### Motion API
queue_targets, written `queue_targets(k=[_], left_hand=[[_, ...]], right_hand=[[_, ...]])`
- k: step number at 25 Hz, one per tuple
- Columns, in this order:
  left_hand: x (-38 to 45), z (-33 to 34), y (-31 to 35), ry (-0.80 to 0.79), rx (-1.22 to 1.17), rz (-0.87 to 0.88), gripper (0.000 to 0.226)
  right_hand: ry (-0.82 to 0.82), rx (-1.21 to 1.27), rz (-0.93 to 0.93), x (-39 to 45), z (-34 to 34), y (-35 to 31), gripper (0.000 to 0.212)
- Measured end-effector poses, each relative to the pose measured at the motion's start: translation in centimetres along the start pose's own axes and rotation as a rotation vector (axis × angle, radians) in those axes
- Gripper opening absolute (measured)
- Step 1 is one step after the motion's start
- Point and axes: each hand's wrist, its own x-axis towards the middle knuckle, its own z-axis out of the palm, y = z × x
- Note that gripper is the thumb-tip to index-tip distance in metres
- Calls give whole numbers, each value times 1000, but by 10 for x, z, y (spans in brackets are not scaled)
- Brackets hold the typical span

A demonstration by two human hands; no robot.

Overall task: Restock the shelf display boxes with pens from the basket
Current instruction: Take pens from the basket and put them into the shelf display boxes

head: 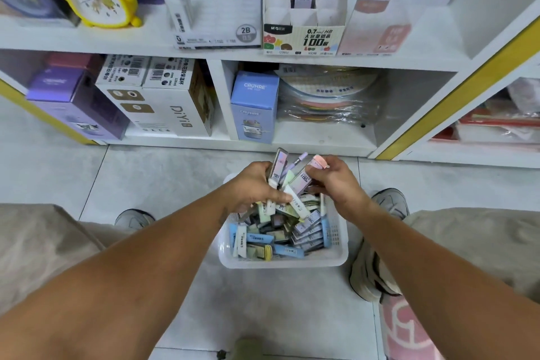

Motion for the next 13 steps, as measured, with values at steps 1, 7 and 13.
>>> queue_targets(k=[1,7,13], left_hand=[[-3,-1,1,13,-12,-9,51],[-26,-7,12,11,-7,-10,48],[-74,-33,98,31,10,99,47]], right_hand=[[21,36,1,-2,-4,-4,11],[29,-61,-87,-16,-19,-21,5],[-8,-350,-364,-41,-12,-113,11]])
